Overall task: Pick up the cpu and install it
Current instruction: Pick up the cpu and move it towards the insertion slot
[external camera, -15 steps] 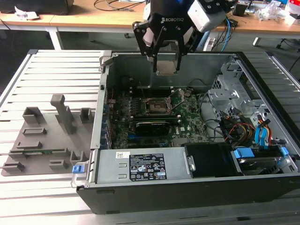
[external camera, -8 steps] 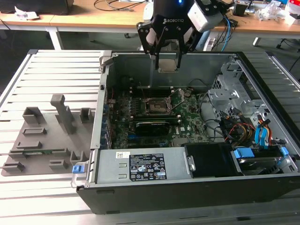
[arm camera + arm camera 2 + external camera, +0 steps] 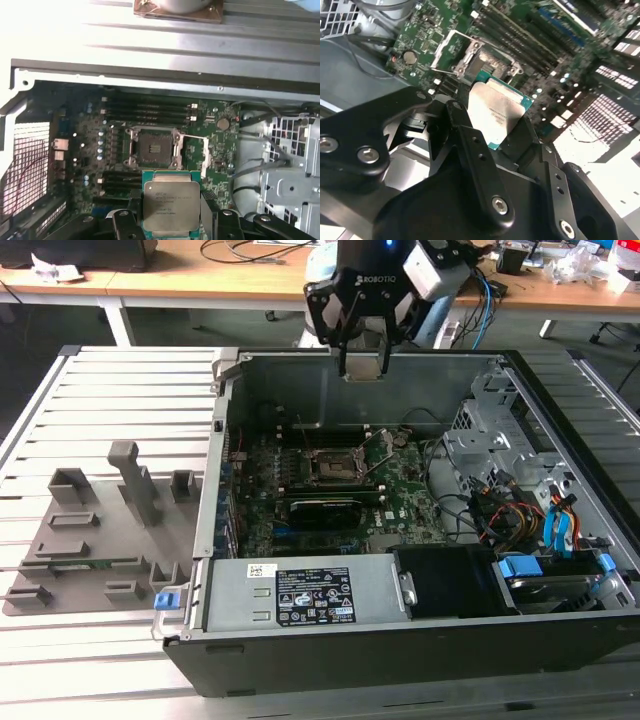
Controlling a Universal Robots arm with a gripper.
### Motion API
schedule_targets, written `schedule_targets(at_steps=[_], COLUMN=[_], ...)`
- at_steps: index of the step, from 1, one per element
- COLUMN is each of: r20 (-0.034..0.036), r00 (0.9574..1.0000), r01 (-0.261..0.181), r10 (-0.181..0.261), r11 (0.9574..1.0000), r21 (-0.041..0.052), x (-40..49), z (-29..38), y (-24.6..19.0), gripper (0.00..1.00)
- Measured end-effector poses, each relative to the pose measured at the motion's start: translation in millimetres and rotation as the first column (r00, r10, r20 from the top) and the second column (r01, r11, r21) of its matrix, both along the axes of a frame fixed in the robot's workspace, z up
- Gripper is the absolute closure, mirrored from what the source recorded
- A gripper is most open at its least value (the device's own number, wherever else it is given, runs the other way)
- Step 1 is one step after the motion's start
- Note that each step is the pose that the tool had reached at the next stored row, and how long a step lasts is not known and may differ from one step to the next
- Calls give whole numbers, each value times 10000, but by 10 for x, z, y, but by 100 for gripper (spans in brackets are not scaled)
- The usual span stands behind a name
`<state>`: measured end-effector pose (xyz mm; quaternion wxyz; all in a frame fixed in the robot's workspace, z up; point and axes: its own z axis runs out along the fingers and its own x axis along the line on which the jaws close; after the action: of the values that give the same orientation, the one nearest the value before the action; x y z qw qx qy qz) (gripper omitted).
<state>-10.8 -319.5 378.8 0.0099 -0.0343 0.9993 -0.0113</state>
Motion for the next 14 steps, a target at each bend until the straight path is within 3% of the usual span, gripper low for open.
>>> schedule_targets(at_steps=[3,5,7,14], r20=[-15,-19,-30,-34], r00=[10000,10000,10000,10000], r01=[-1,1,0,-1], r10=[1,-1,0,0], r11=[10000,10000,10000,10000], r21=[-7,-9,-35,-98], x=[99,145,262,451], z=[-64,-91,-158,-273], y=[55,69,101,133], gripper=[45,45,45,45])
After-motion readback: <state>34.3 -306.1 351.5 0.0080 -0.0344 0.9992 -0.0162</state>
